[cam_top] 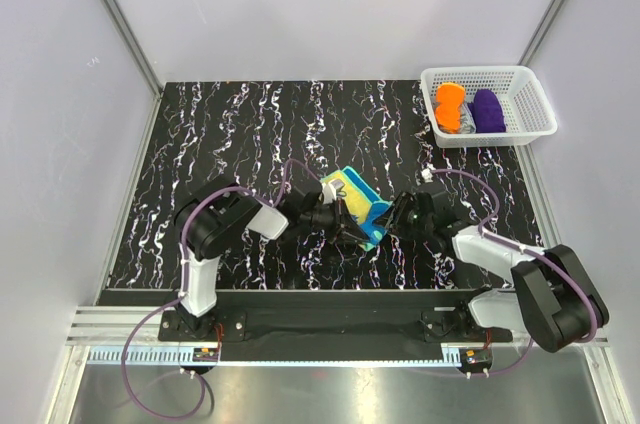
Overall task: Roll the towels
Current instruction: Roll the towel
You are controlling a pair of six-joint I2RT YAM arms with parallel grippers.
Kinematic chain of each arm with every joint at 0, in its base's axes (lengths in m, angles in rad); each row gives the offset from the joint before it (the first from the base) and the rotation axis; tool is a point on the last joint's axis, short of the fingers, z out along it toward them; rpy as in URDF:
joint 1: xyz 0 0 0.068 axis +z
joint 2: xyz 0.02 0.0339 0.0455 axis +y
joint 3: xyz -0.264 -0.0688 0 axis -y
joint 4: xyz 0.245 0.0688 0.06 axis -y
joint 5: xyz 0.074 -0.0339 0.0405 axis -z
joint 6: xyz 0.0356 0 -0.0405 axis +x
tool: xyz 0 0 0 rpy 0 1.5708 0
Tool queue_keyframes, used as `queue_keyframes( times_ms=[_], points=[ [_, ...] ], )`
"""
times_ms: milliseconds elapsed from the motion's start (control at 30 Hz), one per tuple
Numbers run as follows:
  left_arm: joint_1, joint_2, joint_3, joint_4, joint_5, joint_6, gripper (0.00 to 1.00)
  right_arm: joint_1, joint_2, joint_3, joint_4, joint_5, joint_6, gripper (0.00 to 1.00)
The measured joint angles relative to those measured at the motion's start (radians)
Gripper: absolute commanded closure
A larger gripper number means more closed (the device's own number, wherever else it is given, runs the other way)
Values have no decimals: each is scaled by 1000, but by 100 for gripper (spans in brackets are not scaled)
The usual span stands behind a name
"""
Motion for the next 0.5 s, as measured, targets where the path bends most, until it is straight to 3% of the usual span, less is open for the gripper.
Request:
queue_keyframes(
  times_ms=[133,300,333,500],
  points=[
    [1,16,-6,34,6,-20,95,26,24,34,-14,20,-2,72],
    [2,17,-8,34,5,-8,58,36,26,70,-84,49,-5,77],
    [2,14,-8,18,2,11,55,37,23,83,-112,57,-8,77],
    [-4,-105,22,-286,-107,200,45,37,10,162,-266,90,-30,78]
  ],
)
